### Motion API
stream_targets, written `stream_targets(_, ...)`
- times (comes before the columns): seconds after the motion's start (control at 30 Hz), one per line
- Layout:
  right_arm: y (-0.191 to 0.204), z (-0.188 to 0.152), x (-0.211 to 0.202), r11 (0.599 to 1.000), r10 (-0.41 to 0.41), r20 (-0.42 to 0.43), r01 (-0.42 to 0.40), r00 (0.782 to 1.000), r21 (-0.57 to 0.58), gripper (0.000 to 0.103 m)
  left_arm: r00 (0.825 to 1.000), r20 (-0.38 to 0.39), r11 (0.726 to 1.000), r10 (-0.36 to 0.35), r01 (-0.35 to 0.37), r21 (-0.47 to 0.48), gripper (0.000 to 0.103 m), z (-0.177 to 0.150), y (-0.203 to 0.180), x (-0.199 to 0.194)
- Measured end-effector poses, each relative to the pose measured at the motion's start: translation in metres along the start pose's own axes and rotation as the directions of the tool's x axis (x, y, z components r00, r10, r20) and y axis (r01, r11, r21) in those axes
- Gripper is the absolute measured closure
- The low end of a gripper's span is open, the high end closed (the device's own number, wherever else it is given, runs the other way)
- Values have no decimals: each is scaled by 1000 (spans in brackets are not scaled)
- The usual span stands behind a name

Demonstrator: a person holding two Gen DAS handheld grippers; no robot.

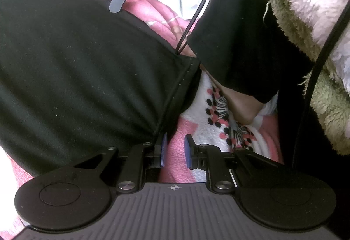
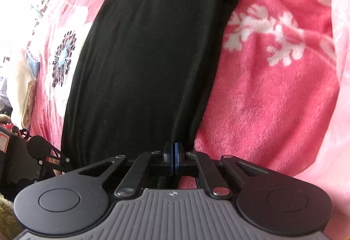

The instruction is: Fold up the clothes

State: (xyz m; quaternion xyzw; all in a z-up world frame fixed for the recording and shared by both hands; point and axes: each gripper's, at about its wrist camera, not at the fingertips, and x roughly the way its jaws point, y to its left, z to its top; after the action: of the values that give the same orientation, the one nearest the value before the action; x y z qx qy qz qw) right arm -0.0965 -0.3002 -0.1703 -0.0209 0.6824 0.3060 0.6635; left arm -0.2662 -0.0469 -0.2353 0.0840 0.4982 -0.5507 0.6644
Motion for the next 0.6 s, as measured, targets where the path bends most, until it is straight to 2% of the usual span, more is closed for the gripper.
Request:
stream_targets(0.07, 3, 1, -4, 998, -39, -16, 38, 999, -44, 102, 1000, 0, 1000, -3, 3, -7, 87, 1, 2, 0)
stream_targets(0.13, -1, 2, -3, 997, -72, -31, 71, 997, -29, 102, 1000, 0, 1000, -6, 6, -12, 87, 1, 3, 0)
stream_targets(0.37, 0, 2, 2, 993, -105, -54, 102, 993, -52, 101, 1000, 1, 1000, -5, 5, -10, 87, 3, 6, 2)
stream_targets(0.47, 21, 10, -9, 978, -115, -70, 101, 991, -182, 100, 1000, 5, 1000, -5, 5, -7, 87, 2, 5, 4)
stream_targets(0.53, 37, 17, -21, 947, -159, -30, 144, 987, -287, 99, 1000, 7, 1000, -5, 5, -9, 87, 2, 4, 7)
stream_targets(0.6, 44, 26, -31, 939, -161, 32, 163, 986, -302, 98, 1000, 6, 1000, -11, 11, -25, 87, 5, 6, 9)
